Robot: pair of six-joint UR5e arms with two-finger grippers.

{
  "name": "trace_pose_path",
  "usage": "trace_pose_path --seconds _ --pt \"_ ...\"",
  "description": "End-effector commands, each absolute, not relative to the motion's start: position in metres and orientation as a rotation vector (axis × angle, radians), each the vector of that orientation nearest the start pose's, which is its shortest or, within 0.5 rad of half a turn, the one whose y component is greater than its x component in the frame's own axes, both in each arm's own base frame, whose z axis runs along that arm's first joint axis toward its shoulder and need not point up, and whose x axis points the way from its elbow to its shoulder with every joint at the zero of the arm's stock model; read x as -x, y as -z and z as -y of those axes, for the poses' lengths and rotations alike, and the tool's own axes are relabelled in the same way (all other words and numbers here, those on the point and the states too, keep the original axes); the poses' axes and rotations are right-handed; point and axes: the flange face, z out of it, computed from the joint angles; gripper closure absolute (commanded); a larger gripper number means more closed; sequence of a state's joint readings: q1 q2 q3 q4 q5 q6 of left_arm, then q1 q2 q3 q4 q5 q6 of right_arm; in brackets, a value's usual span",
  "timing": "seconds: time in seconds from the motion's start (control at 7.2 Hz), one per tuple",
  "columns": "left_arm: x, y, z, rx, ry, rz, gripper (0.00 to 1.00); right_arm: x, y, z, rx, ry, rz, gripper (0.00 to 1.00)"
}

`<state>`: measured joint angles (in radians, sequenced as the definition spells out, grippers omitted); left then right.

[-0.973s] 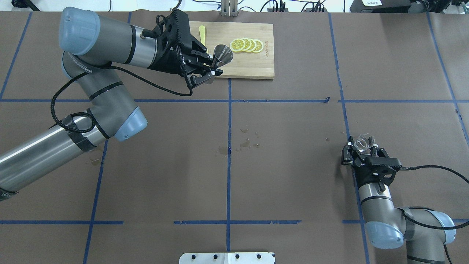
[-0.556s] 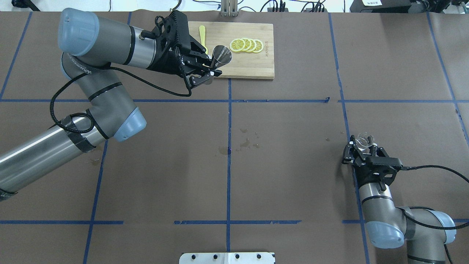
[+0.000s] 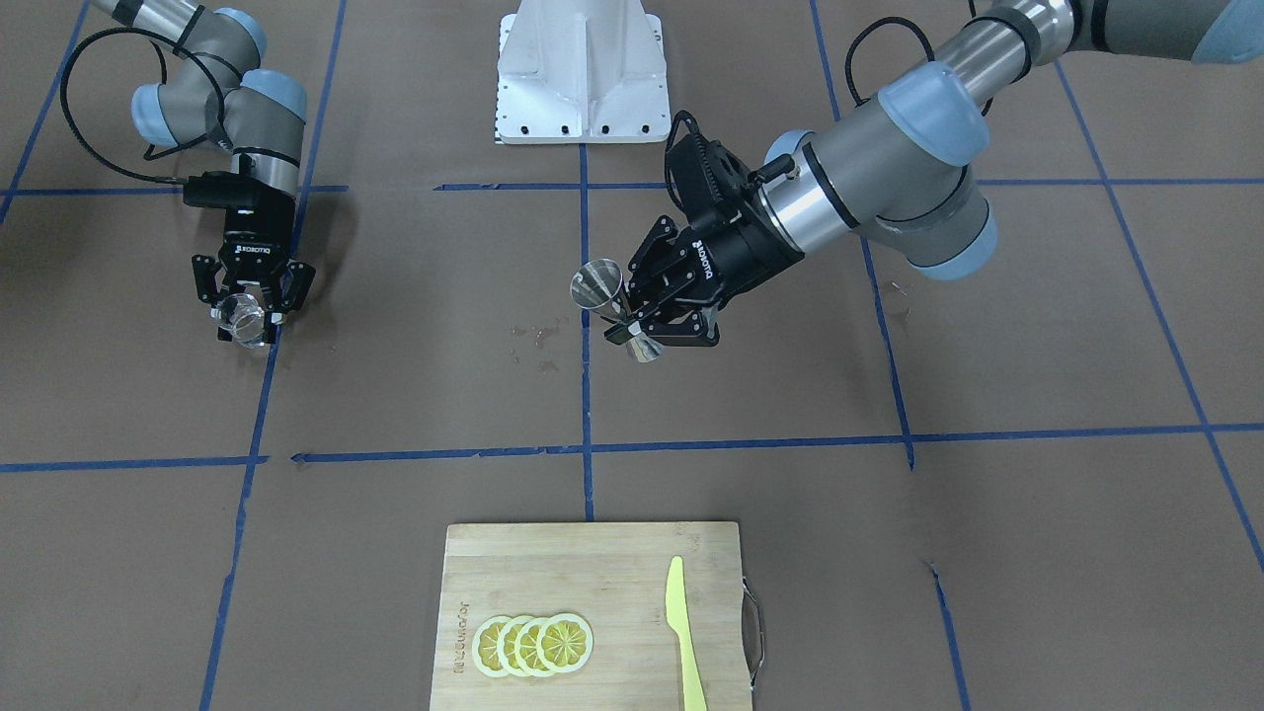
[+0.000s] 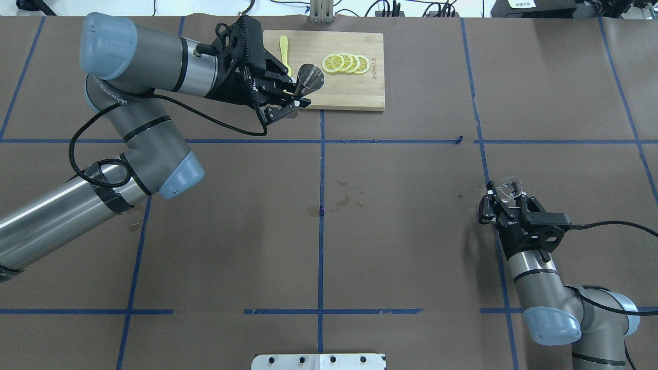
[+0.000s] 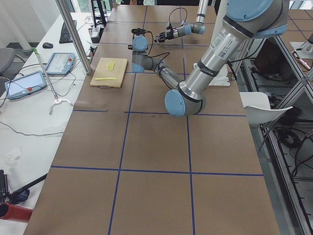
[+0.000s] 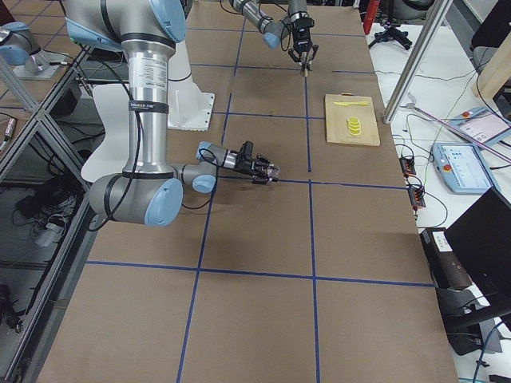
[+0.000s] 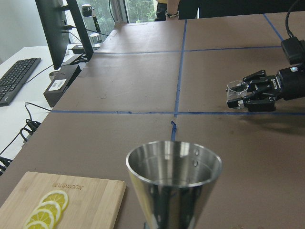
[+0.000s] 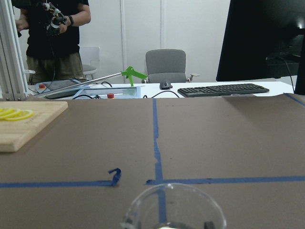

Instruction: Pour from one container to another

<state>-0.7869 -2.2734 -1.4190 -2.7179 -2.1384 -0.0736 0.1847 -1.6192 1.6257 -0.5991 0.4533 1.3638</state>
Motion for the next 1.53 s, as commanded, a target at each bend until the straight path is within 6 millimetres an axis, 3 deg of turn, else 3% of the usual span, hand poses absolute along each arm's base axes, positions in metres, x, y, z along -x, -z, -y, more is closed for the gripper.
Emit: trace_pose_path --seconds 0.0,0.28,0.42,0.69,0.83,0.97,1.25,1.39 --pt "-0.423 -0.171 0.537 -1.385 -0.998 -1.123 1.00 0.387 -0.508 0.317 -1.260 -0.482 0.686 1.00" --pt "-0.423 -0.171 0.537 -1.387 -0.999 -1.124 1.00 0.371 -0.497 0.320 -1.344 -0.430 0.675 1.00" --pt "-0.423 -0.171 0.537 -1.386 -0.997 -1.124 1.00 0.375 -0.479 0.318 -1.371 -0.375 0.659 1.00" --pt "-0.422 -0.171 0.537 -1.387 -0.996 -1.123 1.00 0.402 -0.430 0.350 -1.384 -0.249 0.682 1.00" --pt "-0.422 -0.171 0.538 -1.389 -0.995 -1.123 1.00 0.399 -0.421 0.370 -1.368 -0.218 0.625 1.00" --pt "-0.421 -0.171 0.537 -1.395 -0.997 -1.123 1.00 0.396 -0.390 0.389 -1.320 -0.157 0.607 1.00" --pt "-0.416 -0.192 0.533 -1.408 -0.979 -1.112 1.00 0.375 -0.318 0.401 -1.279 -0.119 0.570 1.00" --pt "-0.416 -0.193 0.533 -1.409 -0.978 -1.111 1.00 0.372 -0.276 0.400 -1.277 -0.120 0.573 1.00"
